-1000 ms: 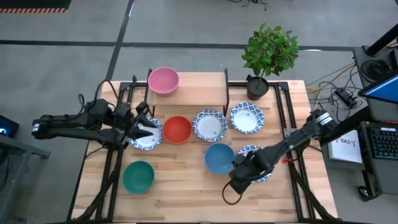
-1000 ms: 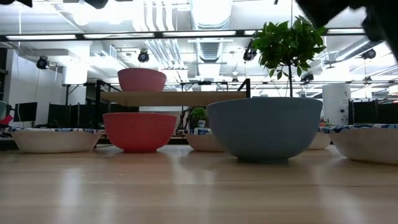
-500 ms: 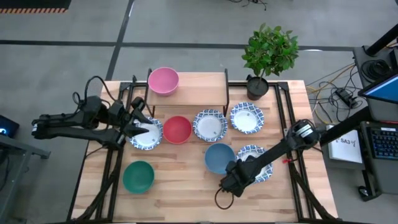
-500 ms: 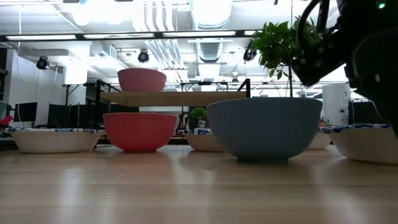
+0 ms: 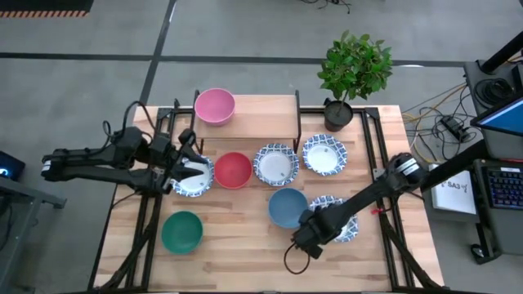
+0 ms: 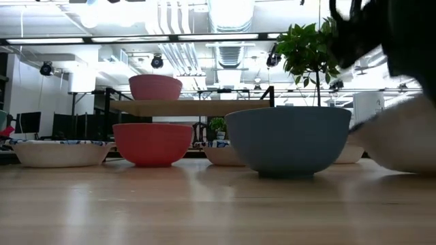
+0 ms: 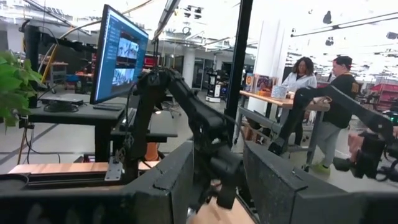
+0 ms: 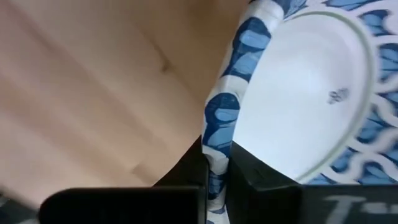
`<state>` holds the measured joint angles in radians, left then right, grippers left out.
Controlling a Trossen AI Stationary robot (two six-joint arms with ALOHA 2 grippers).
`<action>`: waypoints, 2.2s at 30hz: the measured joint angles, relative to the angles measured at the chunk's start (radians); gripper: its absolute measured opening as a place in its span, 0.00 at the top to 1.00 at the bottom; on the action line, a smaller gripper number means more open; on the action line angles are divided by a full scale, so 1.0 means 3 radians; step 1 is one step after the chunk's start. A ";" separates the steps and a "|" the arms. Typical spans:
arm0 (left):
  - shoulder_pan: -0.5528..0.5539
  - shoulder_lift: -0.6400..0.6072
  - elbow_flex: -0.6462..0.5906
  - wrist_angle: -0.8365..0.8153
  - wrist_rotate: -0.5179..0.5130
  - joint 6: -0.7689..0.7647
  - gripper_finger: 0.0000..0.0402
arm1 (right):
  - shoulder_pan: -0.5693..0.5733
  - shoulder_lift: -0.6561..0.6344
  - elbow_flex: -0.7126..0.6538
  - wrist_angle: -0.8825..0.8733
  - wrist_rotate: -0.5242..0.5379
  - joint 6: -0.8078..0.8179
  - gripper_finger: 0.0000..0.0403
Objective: Place and stack bowls onto a shelf
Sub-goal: Put the bottom right white bowl on the shelf
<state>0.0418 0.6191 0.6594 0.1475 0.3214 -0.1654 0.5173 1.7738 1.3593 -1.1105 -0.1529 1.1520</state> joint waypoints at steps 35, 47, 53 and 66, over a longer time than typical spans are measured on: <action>0.0003 -0.0083 -0.0003 -0.0379 -0.0291 0.0258 0.69 | -0.0783 -0.0344 0.2307 -0.0392 0.1568 -0.2693 0.97; 0.0004 -0.0084 -0.0005 -0.0420 -0.0289 0.0159 0.69 | -0.1690 0.0366 0.2950 -0.0409 0.1661 -0.4417 0.97; 0.0004 -0.0083 -0.0005 -0.0478 -0.0289 0.0159 0.69 | -0.2090 0.0599 0.2984 -0.0554 0.2025 -0.4758 0.97; 0.0004 -0.0081 -0.0005 -0.0499 -0.0290 0.0171 0.69 | -0.2469 0.0980 0.2983 -0.0580 0.1994 -0.5025 0.97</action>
<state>0.0429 0.5949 0.6579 -0.0023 0.2344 -0.1141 -0.2234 2.0679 2.2543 -1.2845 0.4454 -0.3556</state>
